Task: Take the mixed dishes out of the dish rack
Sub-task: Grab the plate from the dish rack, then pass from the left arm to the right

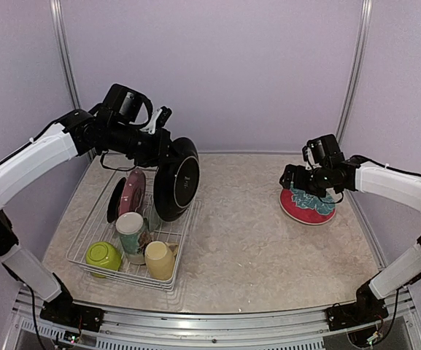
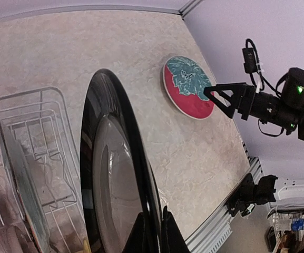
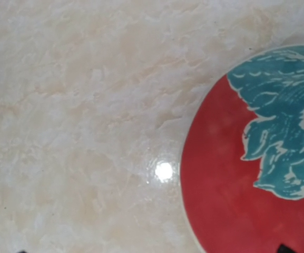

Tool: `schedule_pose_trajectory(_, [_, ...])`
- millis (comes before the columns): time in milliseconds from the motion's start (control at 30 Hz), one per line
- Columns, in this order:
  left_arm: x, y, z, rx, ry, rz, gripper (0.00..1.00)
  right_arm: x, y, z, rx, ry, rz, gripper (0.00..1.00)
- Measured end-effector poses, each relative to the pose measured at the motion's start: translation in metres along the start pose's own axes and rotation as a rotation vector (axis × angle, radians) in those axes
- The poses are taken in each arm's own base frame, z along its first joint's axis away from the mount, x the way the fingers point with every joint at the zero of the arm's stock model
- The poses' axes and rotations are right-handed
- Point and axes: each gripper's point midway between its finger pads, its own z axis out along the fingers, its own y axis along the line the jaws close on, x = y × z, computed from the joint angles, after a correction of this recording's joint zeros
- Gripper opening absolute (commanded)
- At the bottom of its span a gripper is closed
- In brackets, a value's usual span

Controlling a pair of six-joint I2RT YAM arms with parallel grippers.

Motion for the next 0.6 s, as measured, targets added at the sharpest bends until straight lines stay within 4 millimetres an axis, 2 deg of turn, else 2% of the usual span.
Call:
schedule_pose_trajectory(233, [0.01,-0.035,-0.006,0.144,-0.009,0.147,0.0,0.0,0.008,0.001,-0.018,0.0,0.011,1.0])
schedule_pose_trajectory(367, [0.033,-0.057,-0.004,0.205,0.018,0.283,0.0,0.0,0.016,0.004,-0.043,0.008,0.021,1.0])
schedule_pose_trajectory(467, [0.044,-0.061,-0.002,0.234,0.017,0.365,0.0,-0.003,0.026,0.005,-0.076,0.011,0.035,1.0])
schedule_pose_trajectory(600, [0.053,-0.054,-0.002,0.242,-0.021,0.475,0.0,-0.011,0.043,0.003,-0.141,0.009,0.071,1.0])
